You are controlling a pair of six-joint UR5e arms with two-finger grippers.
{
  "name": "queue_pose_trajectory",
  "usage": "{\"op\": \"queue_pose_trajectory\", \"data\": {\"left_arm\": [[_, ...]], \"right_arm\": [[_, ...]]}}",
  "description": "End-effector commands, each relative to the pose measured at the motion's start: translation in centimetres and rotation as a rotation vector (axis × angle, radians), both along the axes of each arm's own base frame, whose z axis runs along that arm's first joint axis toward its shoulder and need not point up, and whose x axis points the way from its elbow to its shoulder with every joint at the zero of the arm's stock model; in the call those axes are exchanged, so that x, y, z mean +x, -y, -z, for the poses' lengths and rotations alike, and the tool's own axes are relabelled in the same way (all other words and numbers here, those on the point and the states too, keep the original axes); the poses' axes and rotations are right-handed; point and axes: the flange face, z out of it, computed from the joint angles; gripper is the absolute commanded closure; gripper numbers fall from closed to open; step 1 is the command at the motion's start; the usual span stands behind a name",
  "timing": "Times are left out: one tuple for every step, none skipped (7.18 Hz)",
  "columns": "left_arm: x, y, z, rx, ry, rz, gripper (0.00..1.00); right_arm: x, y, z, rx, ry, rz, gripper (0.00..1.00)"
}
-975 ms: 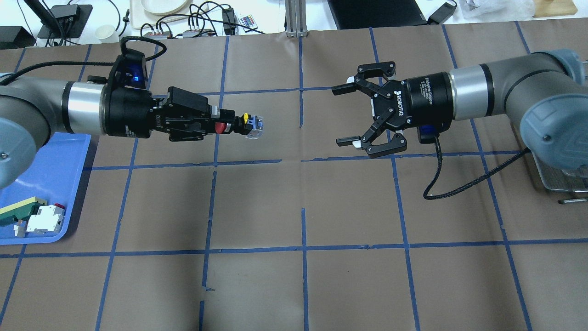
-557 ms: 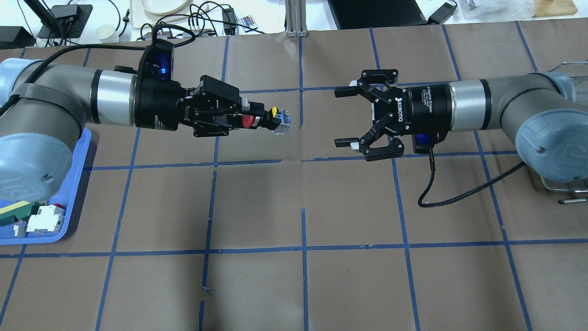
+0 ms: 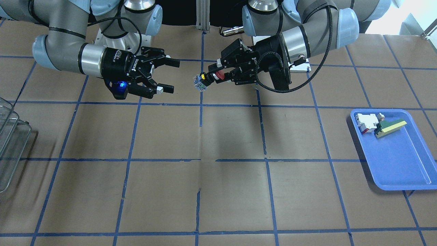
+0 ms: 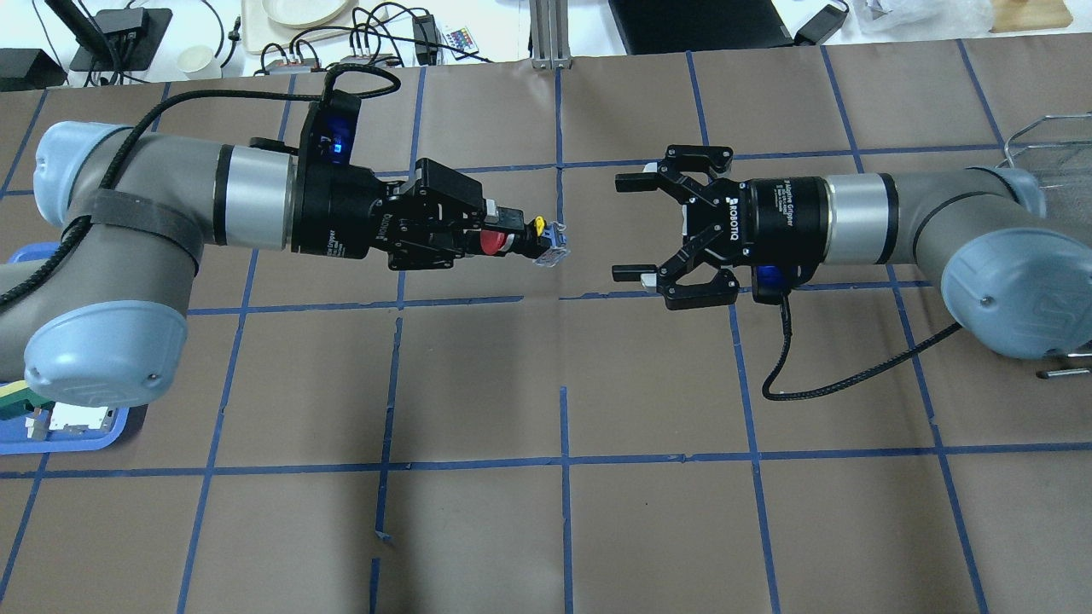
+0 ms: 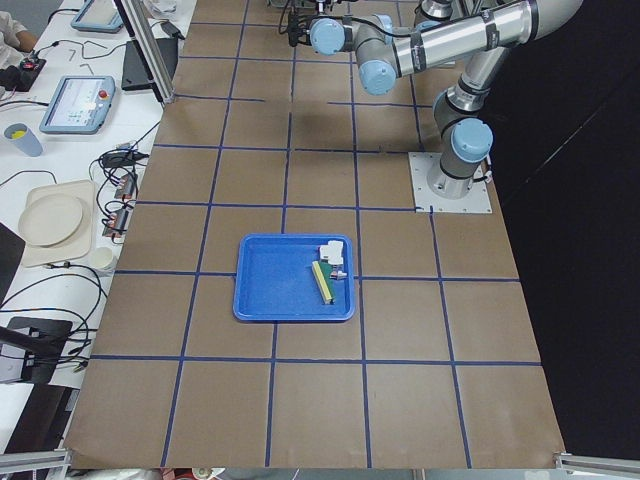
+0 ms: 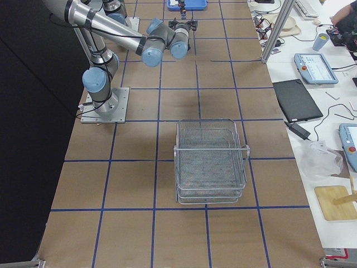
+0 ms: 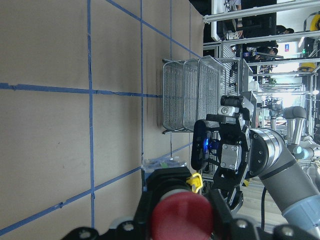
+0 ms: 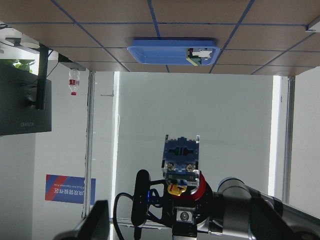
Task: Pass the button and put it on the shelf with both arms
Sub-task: 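Lift the button with the left gripper toward the right gripper while it approaches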
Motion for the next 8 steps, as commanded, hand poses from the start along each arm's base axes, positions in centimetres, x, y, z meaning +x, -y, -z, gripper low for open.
{"op": "queue_pose_trajectory", "data": {"left_arm": [[-0.6, -0.7, -0.3, 0.002, -0.001, 0.0, 0.92], [-0.6, -0.9, -0.2, 0.01, -0.004, -0.004, 0.92], [-0.6, -0.9, -0.3, 0.002, -0.003, -0.005, 0.92], [-0.7, -1.0, -0.2, 0.004, -0.003, -0.004, 0.92], [-0.6, -0.8, 0.0, 0.005, -0.002, -0.005, 0.92], [-0.6, -0.9, -0.1, 0.004, -0.002, -0.005, 0.92], [-0.6, -0.9, 0.0, 0.005, -0.003, -0.005, 0.92], [-0.6, -1.0, 0.0, 0.005, -0.003, -0.005, 0.92]], "right_arm": [[0.1, -0.6, 0.4, 0.009, -0.115, -0.082, 0.0], [0.0, -0.9, 0.3, 0.029, -0.145, -0.095, 0.0], [0.0, -0.7, -0.3, 0.014, -0.155, -0.099, 0.01], [-0.3, 0.2, -2.2, 0.007, -0.202, -0.108, 0.01], [-0.2, 1.3, -4.8, 0.018, -0.219, -0.095, 0.01], [1.2, 0.9, -5.2, -0.005, -0.256, -0.144, 0.01], [2.8, 0.5, -5.1, -0.077, -0.345, -0.206, 0.01], [3.2, 0.4, -4.9, -0.081, -0.36, -0.211, 0.01]]}}
